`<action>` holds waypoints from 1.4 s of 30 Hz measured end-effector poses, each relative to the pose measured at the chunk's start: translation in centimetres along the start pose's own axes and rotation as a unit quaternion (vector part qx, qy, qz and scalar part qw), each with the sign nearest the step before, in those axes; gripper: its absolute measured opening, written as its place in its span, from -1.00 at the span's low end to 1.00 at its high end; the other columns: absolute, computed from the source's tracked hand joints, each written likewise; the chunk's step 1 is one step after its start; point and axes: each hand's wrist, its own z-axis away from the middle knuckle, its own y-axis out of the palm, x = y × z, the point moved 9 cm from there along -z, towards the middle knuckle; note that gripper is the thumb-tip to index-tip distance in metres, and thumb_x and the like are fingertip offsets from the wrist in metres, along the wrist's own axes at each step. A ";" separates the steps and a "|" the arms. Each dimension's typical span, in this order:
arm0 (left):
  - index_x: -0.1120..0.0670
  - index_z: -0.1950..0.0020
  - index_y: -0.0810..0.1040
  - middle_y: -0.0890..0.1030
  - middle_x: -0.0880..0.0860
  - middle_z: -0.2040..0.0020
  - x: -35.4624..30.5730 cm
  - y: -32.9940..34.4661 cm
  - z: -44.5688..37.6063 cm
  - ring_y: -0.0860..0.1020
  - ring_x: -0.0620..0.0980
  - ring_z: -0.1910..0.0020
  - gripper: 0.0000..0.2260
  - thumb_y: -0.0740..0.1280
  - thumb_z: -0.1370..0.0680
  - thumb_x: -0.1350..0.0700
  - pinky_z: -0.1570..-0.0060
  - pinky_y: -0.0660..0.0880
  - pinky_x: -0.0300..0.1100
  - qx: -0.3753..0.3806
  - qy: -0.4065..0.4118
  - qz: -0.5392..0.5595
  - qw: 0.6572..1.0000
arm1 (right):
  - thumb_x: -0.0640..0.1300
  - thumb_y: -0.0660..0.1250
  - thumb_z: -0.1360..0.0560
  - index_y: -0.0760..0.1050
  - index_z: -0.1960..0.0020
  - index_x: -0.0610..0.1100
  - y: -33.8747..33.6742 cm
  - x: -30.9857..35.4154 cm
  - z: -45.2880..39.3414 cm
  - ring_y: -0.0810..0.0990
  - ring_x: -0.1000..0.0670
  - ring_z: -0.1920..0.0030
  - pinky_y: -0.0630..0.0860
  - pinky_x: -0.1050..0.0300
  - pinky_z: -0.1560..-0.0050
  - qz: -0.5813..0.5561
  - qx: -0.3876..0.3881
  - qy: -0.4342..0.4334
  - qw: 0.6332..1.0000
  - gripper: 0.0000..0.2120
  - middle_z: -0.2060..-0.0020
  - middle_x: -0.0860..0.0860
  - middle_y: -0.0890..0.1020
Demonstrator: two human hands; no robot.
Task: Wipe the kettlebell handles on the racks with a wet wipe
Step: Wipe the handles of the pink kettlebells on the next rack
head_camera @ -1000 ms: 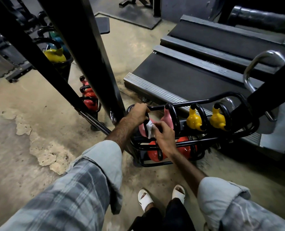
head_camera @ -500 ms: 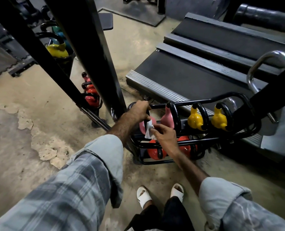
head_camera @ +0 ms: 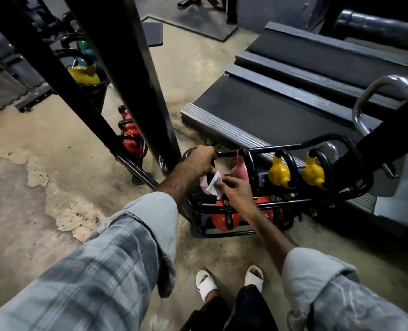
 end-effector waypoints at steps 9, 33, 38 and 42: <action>0.19 -0.22 0.57 0.61 0.14 -0.15 0.7 0.0 -0.3 0.56 0.09 -0.14 -0.56 0.52 -0.37 0.15 -0.15 0.49 -0.12 -0.006 0.001 0.015 1.000 | -0.25 0.35 -0.49 0.60 -0.14 -0.07 2.9 6.2 3.2 0.55 -0.01 0.04 0.56 0.11 0.18 0.482 0.037 -0.504 0.716 -0.75 -0.16 0.01 0.58; 0.13 -0.23 0.57 0.60 0.12 -0.16 1.2 0.4 -0.1 0.55 0.09 -0.15 -0.56 0.52 -0.38 0.08 -0.15 0.48 -0.10 0.004 -0.016 0.049 0.999 | -0.20 0.35 -0.43 0.67 0.06 -0.08 7.1 3.7 2.8 0.61 0.07 0.34 0.54 0.14 0.34 0.813 0.168 -0.356 0.428 -0.85 0.25 0.06 0.63; 0.14 0.01 0.64 0.63 0.09 0.07 1.2 -0.2 0.2 0.53 0.01 0.14 -0.60 0.52 -0.33 -0.11 0.20 0.41 -0.18 -0.014 -0.021 0.048 0.999 | -0.17 0.35 -0.46 0.68 0.07 -0.10 6.9 3.6 2.9 0.63 0.00 0.28 0.52 0.09 0.33 0.812 0.186 -0.353 0.426 -0.86 0.16 -0.01 0.65; 0.14 -0.11 0.61 0.64 0.08 0.00 0.9 -0.4 0.4 0.58 0.02 0.02 -0.52 0.55 -0.31 -0.10 0.02 0.54 -0.13 -0.006 -0.015 0.041 0.999 | -0.27 0.25 -0.49 0.64 -0.02 -0.17 7.7 3.9 2.7 0.62 -0.05 0.31 0.38 0.09 0.39 0.811 0.178 -0.328 0.450 -0.78 0.21 -0.02 0.62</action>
